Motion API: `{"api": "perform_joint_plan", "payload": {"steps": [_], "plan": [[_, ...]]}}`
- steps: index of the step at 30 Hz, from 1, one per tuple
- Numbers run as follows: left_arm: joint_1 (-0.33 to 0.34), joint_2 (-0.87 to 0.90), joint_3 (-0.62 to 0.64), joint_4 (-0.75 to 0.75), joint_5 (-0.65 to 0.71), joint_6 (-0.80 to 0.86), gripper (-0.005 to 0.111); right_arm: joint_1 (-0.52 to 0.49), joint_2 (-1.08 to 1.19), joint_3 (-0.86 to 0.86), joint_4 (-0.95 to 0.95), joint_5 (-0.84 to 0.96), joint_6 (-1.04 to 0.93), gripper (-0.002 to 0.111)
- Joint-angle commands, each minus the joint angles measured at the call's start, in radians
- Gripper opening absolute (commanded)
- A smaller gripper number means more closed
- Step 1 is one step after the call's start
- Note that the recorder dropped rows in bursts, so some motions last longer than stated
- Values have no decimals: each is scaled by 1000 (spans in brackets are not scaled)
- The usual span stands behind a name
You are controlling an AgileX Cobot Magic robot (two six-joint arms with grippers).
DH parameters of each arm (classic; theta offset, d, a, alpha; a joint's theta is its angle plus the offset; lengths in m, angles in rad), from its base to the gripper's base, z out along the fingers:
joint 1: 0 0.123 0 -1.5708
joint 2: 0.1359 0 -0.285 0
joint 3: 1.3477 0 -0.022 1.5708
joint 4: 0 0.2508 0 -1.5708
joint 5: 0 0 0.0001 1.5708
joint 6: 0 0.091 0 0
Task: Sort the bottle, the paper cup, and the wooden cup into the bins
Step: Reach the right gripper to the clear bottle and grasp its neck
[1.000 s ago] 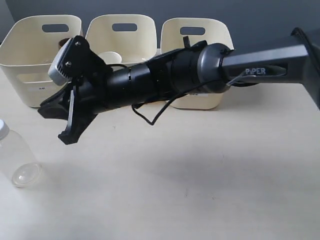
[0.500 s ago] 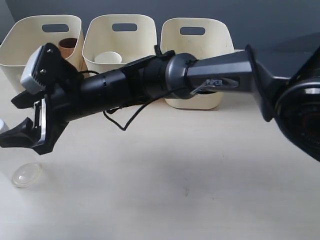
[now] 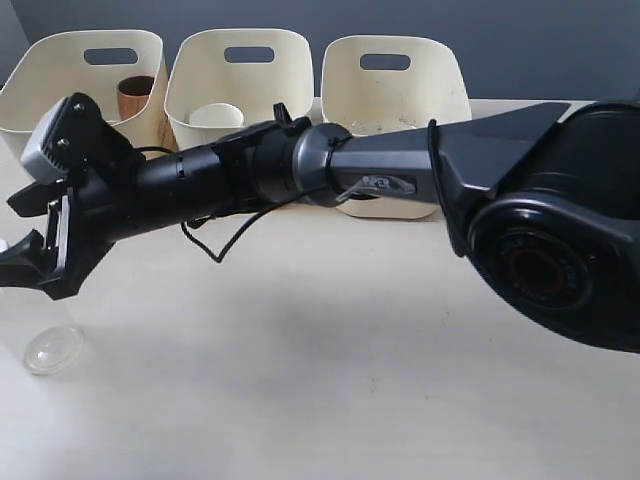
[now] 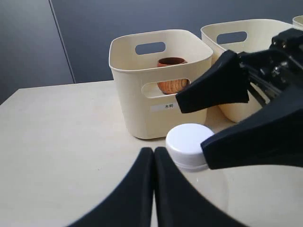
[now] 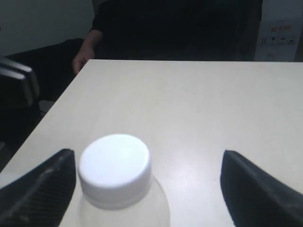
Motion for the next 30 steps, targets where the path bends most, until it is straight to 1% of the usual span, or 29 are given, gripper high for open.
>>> {"api": "perform_joint_plan", "payload": {"steps": [1, 6, 11, 14, 15, 16, 17, 19, 20, 22, 26, 30], "plan": [[-3, 3, -1, 2, -13, -3, 0, 1, 23, -31, 5, 53, 4, 79], [-3, 3, -1, 2, -13, -3, 0, 25, 23, -33, 5, -17, -5, 79], [-3, 3, -1, 2, -13, -3, 0, 41, 27, -36, 5, -49, -18, 79], [-3, 3, -1, 2, -13, -3, 0, 42, 41, -48, 5, -63, -16, 74], [-3, 3, -1, 2, -13, -3, 0, 42, 45, -49, 5, -73, -16, 70], [-3, 3, -1, 2, -13, -3, 0, 44, 46, -49, 5, -80, -16, 62], [-3, 3, -1, 2, -13, -3, 0, 44, 48, -49, 5, -90, -16, 51], [-3, 3, -1, 2, -13, -3, 0, 44, 48, -49, 5, -85, -16, 22], [-3, 3, -1, 2, -13, -3, 0, 44, 48, -49, 5, -64, -16, 2], [-3, 3, -1, 2, -13, -3, 0, 42, 40, -49, 5, -42, -18, 2], [-3, 3, -1, 2, -13, -3, 0, 42, 23, -49, 5, -53, -38, -1], [-3, 3, -1, 2, -13, -3, 0, 36, -20, -49, 5, -58, -51, -1]]}}
